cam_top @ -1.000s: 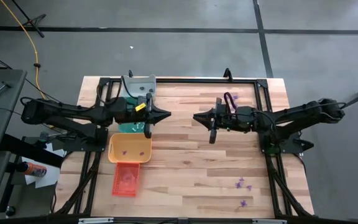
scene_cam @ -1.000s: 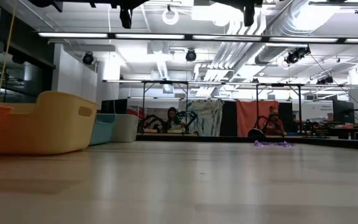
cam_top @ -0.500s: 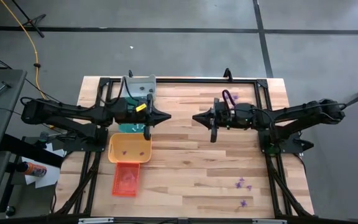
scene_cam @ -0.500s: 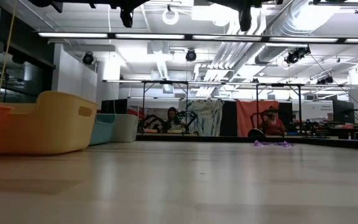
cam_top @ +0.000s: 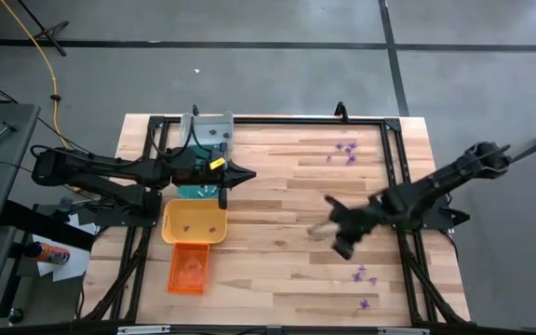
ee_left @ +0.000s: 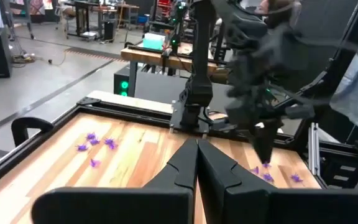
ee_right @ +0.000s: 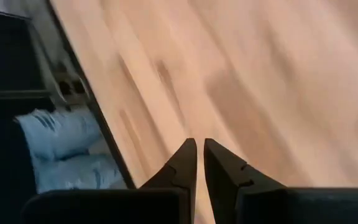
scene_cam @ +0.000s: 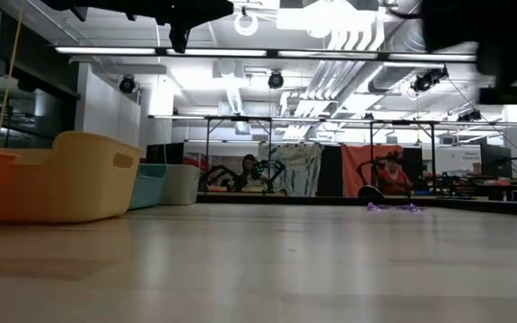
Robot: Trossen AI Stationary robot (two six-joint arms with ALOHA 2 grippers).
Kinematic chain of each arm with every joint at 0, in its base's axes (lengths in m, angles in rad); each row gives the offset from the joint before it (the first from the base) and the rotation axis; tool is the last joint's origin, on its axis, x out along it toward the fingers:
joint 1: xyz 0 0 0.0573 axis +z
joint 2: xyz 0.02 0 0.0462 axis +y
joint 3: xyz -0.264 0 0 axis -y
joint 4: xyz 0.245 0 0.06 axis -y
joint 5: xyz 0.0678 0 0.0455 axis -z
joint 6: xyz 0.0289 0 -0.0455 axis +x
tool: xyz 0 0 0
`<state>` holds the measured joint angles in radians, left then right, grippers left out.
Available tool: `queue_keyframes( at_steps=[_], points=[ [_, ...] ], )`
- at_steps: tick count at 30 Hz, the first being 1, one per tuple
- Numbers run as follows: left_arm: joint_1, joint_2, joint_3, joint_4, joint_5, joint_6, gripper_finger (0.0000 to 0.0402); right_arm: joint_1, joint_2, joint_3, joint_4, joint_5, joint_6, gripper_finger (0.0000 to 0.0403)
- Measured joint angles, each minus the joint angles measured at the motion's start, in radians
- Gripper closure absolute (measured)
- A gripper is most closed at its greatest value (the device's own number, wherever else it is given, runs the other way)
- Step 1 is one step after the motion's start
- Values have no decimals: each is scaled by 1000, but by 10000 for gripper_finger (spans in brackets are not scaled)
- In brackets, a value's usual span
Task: Sort Halloween decoration
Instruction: Put the purple witch hat toy in the yellow bin
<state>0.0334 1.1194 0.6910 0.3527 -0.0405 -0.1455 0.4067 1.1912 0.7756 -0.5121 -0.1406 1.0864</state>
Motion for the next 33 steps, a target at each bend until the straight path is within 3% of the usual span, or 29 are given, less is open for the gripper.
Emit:
queue_keyframes(
  at_steps=[7, 12, 21, 27, 33],
  points=[
    [0, 0, 0, 2, -1, 0, 402, 272, 0, -56, -52, 70, 386, 375],
    [0, 0, 0, 2, -2, 21, 401, 366, 0, -59, -121, 87, 454, 340],
    [0, 0, 0, 1, -22, 25, 402, 394, 14, -59, -144, 90, 276, 242],
    [0, 0, 1, 1, -24, 20, 402, 413, 127, -59, -103, 90, 17, 234],
    [0, 0, 1, 1, -24, 19, 401, 426, 249, -36, -100, 107, -93, 234]
  ],
)
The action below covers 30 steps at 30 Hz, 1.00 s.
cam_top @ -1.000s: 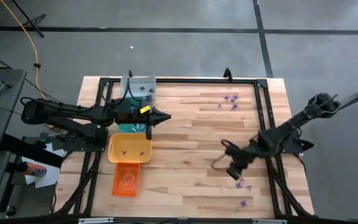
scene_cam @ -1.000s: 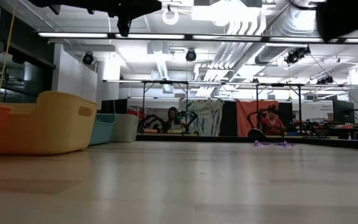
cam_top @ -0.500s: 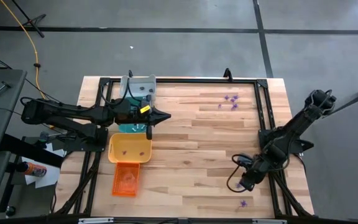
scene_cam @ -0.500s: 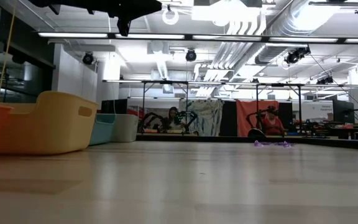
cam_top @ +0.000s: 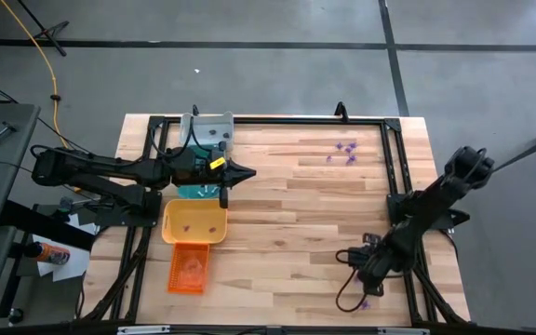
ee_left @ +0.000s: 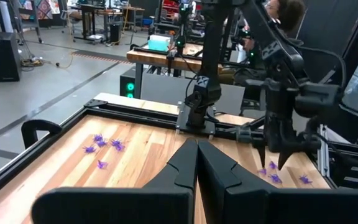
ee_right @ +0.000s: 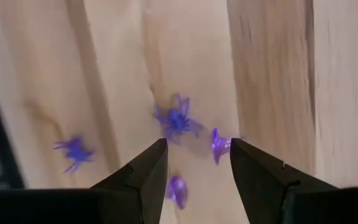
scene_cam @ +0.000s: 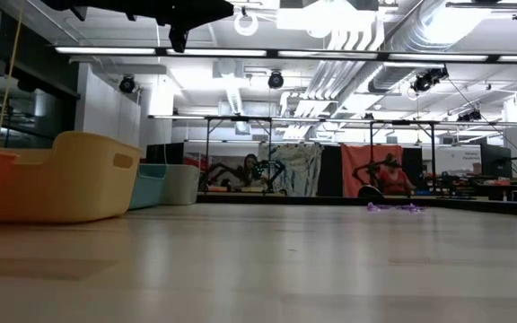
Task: Sort Halloween decoration
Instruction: Put the purple witch hat toy in the yellow bin
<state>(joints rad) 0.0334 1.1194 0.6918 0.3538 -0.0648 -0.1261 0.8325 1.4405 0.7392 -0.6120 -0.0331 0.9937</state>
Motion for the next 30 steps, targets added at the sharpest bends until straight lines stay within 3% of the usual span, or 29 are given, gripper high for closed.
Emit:
queue_keyframes(
  at_steps=[11, 15, 23, 30],
  points=[
    [0, 0, 0, -1, -11, -2, 401, 0, 87, 7, -12, 6, -7, 239],
    [0, 0, 0, -3, -11, -2, 402, 0, 87, 7, -35, 6, -7, 273],
    [0, 0, 0, -25, -11, -2, 401, -1, 84, 11, -51, 10, 11, 390],
    [0, -5, 0, -13, -11, -3, 401, -9, 83, 33, -75, 37, 80, 400]
  ],
)
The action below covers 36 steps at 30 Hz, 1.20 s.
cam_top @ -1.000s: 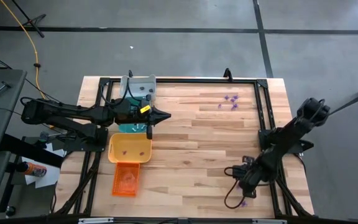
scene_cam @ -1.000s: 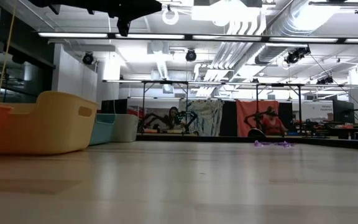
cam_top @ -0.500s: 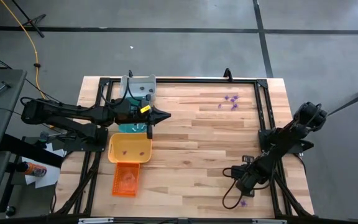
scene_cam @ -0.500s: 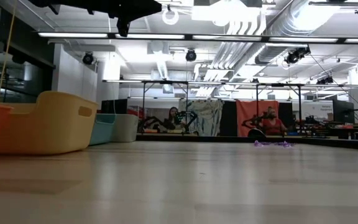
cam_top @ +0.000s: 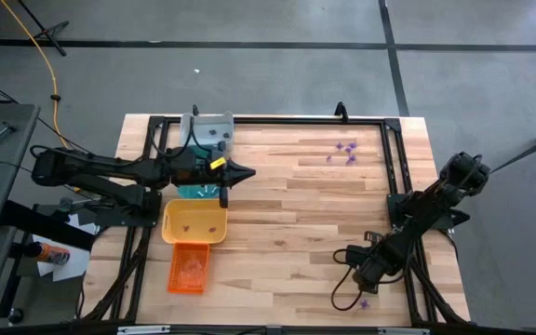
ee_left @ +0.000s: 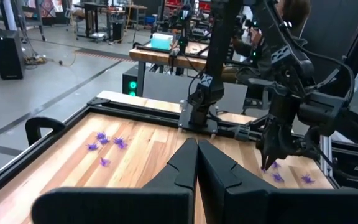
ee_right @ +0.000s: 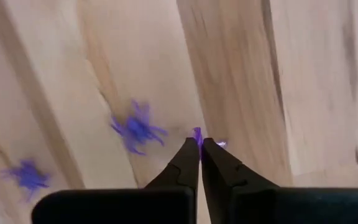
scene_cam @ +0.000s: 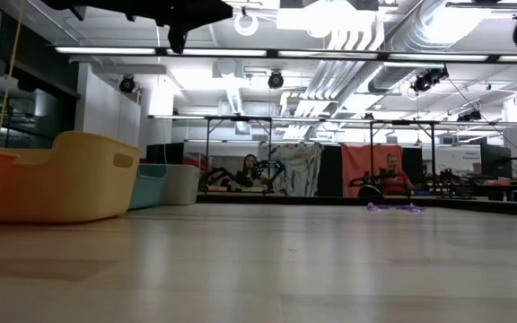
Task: Sort Halloween decoration
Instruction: Put the purple witch hat toy in the yellow bin
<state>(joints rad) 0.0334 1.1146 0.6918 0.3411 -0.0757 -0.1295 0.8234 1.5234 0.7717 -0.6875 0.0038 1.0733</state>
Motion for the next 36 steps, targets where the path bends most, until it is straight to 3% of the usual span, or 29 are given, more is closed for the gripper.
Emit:
queue_keyframes(
  at_steps=[6, 10, 13, 16, 19, 24, 28, 36],
  points=[
    [0, -38, 0, 26, 47, 0, 401, -50, 0, 116, -50, 147, -46, 402],
    [0, -72, 0, 23, 81, 0, 402, -154, 0, 210, -33, 330, -185, 402],
    [0, -89, 0, 24, 82, 1, 402, -266, 0, 274, 42, 481, -326, 402],
    [0, -94, 0, 21, 82, 1, 402, -392, 0, 319, 199, 544, -490, 403],
    [0, -94, 0, 22, 83, 0, 402, -509, 0, 348, 446, 503, -672, 403],
    [0, -94, 0, 21, 157, -26, 401, -646, 0, 380, 795, 313, -826, 403],
    [0, -102, 0, 26, 230, -27, 401, -703, 0, 409, 869, 235, -847, 403],
    [0, -113, 1, 17, 235, -52, 402, -721, 0, 420, 876, 222, -841, 403]
  ],
)
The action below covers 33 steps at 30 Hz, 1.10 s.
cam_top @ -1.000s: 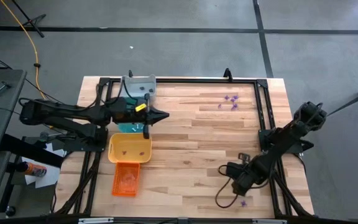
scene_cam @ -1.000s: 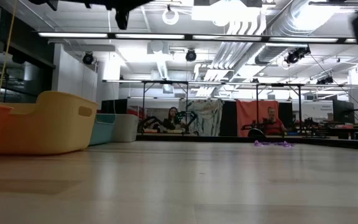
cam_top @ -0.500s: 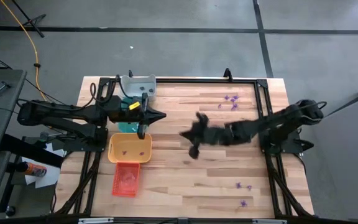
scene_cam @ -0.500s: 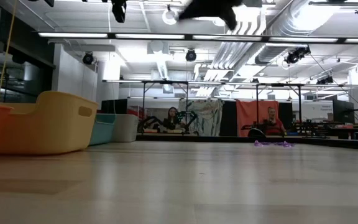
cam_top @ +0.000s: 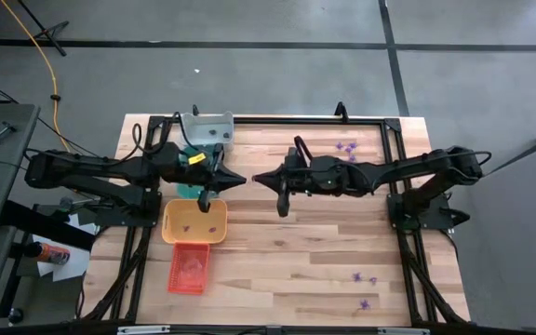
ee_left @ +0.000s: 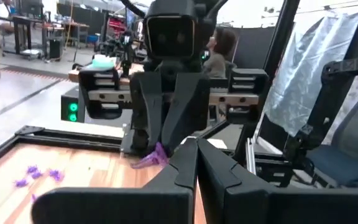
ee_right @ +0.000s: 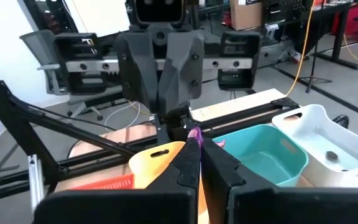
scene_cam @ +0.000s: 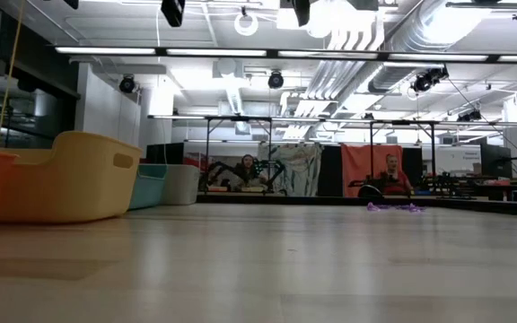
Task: Sort Halloween decoration
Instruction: Put the purple witch hat toy in the yellow bin
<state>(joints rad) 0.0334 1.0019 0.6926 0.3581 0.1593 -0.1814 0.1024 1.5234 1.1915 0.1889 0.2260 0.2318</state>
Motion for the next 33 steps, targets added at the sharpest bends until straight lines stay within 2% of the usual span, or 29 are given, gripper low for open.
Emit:
queue_keyframes(
  at_steps=[10, 13, 18, 21, 27, 33],
  points=[
    [0, -2, 0, 4, 2, -8, 401, 2, 0, 0, -3, -2, 28, 403],
    [-1, -2, 0, 4, 36, -8, 402, -3, 0, 0, -2, -3, 7, 403],
    [-1, -2, 0, 5, 31, 2, 402, -25, 0, 0, 3, -72, -38, 403],
    [-1, -2, 0, 5, -33, 19, 402, -43, 0, 0, 3, -128, -85, 403],
    [-1, -2, 0, 12, -253, 2, 402, -84, 0, 0, -24, -264, -193, 403],
    [-1, -2, -1, 62, -294, 0, 402, -126, 5, 0, -94, -366, -274, 403]
  ],
)
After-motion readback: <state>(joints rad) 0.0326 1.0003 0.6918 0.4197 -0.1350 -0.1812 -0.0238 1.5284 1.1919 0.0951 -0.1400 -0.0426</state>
